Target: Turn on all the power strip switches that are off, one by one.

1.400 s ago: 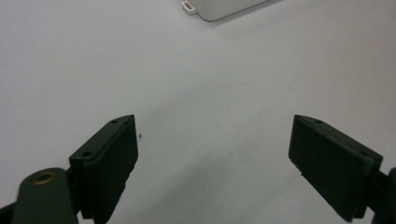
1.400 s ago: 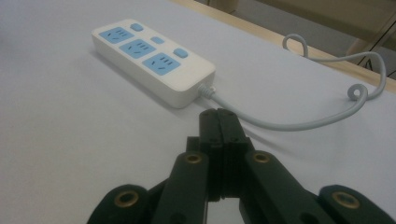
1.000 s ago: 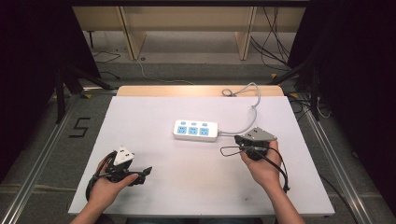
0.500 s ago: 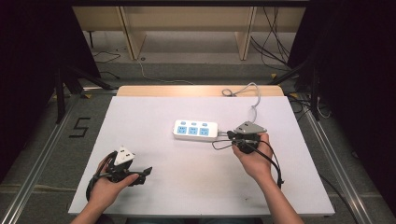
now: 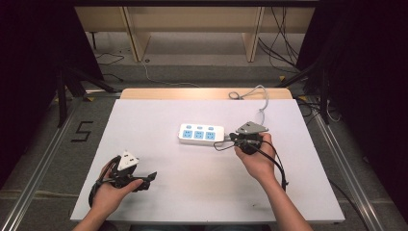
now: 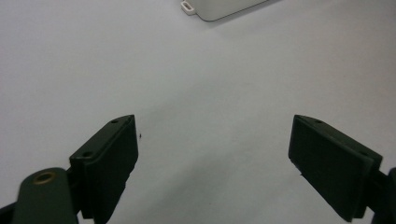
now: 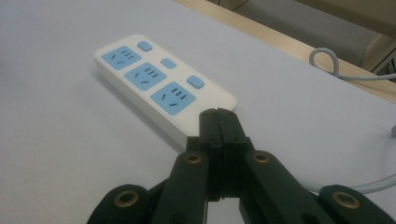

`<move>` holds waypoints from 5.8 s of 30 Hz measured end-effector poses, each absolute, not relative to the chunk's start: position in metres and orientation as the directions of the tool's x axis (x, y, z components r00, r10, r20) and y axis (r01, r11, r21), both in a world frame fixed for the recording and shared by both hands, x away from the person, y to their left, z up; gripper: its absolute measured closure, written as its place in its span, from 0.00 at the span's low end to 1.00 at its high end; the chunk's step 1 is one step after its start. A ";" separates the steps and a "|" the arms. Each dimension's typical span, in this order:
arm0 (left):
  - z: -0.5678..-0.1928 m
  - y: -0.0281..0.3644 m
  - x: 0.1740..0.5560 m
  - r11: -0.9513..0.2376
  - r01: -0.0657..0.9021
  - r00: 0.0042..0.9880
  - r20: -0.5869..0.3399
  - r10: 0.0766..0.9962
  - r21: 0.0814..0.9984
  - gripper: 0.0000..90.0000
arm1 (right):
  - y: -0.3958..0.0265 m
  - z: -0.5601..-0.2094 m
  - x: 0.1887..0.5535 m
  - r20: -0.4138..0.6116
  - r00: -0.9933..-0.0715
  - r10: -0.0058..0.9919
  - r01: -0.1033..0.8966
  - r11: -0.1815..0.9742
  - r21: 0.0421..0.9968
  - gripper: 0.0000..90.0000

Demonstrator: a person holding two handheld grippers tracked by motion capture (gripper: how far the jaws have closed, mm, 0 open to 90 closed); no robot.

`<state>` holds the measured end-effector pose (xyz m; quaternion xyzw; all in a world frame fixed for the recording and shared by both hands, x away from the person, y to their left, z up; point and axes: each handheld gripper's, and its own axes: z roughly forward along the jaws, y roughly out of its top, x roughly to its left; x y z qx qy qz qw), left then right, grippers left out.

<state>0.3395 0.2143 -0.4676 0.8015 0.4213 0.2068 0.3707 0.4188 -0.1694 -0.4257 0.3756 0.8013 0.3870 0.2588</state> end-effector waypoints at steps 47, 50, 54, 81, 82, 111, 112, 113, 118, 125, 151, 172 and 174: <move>-0.468 0.213 0.340 -0.371 0.514 0.562 0.023 0.827 0.773 0.17 | -0.128 -0.409 0.465 -0.097 -0.607 0.789 0.456 0.445 0.771 1.00; -0.467 0.212 0.339 -0.369 0.516 0.560 0.021 0.828 0.773 0.17 | -0.125 -0.408 0.468 -0.105 -0.610 0.785 0.453 0.454 0.767 1.00; -0.467 0.213 0.339 -0.367 0.515 0.561 0.020 0.828 0.774 0.17 | -0.123 -0.408 0.471 -0.090 -0.605 0.792 0.469 0.445 0.763 1.00; -0.467 0.213 0.339 -0.370 0.516 0.561 0.022 0.827 0.773 0.17 | -0.111 -0.413 0.494 -0.051 -0.607 0.793 0.534 0.454 0.714 1.00; -0.467 0.213 0.339 -0.370 0.516 0.561 0.022 0.827 0.773 0.17 | -0.110 -0.413 0.495 -0.049 -0.604 0.795 0.535 0.450 0.715 1.00; -0.467 0.212 0.339 -0.370 0.513 0.564 0.021 0.826 0.774 0.17 | -0.101 -0.417 0.512 -0.014 -0.594 0.804 0.595 0.451 0.666 1.00; -0.467 0.212 0.339 -0.371 0.512 0.564 0.022 0.825 0.775 0.17 | -0.101 -0.418 0.513 -0.013 -0.591 0.807 0.599 0.450 0.663 1.00; -0.467 0.213 0.339 -0.371 0.512 0.564 0.022 0.825 0.775 0.17 | -0.101 -0.419 0.513 -0.010 -0.590 0.808 0.604 0.449 0.659 1.00; -0.466 0.213 0.339 -0.370 0.512 0.564 0.022 0.826 0.775 0.17 | -0.100 -0.424 0.517 -0.005 -0.585 0.811 0.618 0.450 0.645 1.00; -0.466 0.213 0.339 -0.371 0.510 0.564 0.023 0.825 0.776 0.17 | -0.097 -0.426 0.522 -0.008 -0.585 0.811 0.627 0.458 0.630 1.00; -0.467 0.213 0.340 -0.372 0.513 0.566 0.021 0.824 0.774 0.17 | -0.091 -0.438 0.533 -0.008 -0.581 0.814 0.666 0.481 0.570 1.00; -0.467 0.213 0.340 -0.370 0.513 0.566 0.019 0.824 0.775 0.17 | -0.086 -0.441 0.538 -0.032 -0.581 0.813 0.672 0.502 0.544 1.00; -0.467 0.213 0.340 -0.372 0.512 0.566 0.021 0.824 0.775 0.17 | -0.086 -0.442 0.539 -0.033 -0.579 0.814 0.672 0.500 0.546 1.00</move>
